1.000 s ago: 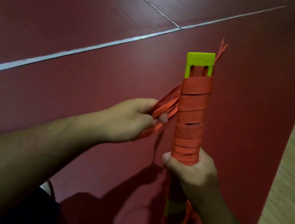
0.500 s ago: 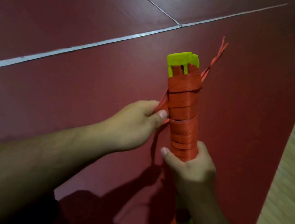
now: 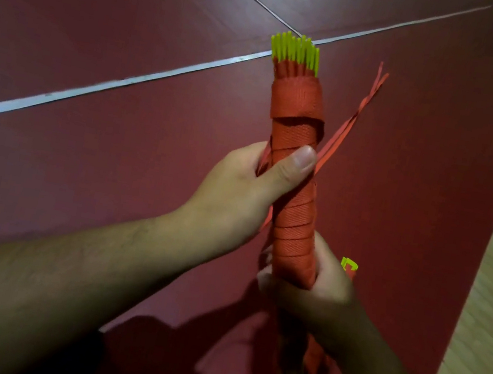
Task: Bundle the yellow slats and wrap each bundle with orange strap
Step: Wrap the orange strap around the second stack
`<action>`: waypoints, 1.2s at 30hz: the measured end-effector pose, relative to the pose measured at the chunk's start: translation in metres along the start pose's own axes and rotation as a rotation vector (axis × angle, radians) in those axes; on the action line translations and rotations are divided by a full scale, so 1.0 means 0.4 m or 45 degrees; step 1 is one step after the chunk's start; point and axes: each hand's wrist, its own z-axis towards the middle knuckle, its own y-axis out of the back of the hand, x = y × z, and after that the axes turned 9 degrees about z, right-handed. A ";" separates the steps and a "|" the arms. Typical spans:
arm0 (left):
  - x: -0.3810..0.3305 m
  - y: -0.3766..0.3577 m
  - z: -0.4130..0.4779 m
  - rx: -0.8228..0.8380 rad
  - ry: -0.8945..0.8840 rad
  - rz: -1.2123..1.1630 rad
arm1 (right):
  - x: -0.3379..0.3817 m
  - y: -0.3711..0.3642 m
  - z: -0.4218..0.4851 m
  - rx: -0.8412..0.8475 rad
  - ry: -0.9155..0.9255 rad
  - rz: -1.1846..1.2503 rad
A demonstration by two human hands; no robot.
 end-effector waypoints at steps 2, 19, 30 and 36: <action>-0.010 0.011 0.005 0.120 0.008 -0.142 | -0.002 0.008 0.000 0.121 -0.092 0.178; 0.049 0.005 0.004 -0.057 0.199 0.187 | -0.006 -0.036 -0.008 -0.670 -0.035 -0.606; 0.017 0.057 0.053 0.032 0.288 -0.353 | 0.054 0.062 -0.037 0.485 -0.444 0.451; 0.014 0.060 0.055 0.125 0.407 -0.522 | 0.054 0.020 -0.048 0.529 -0.556 0.768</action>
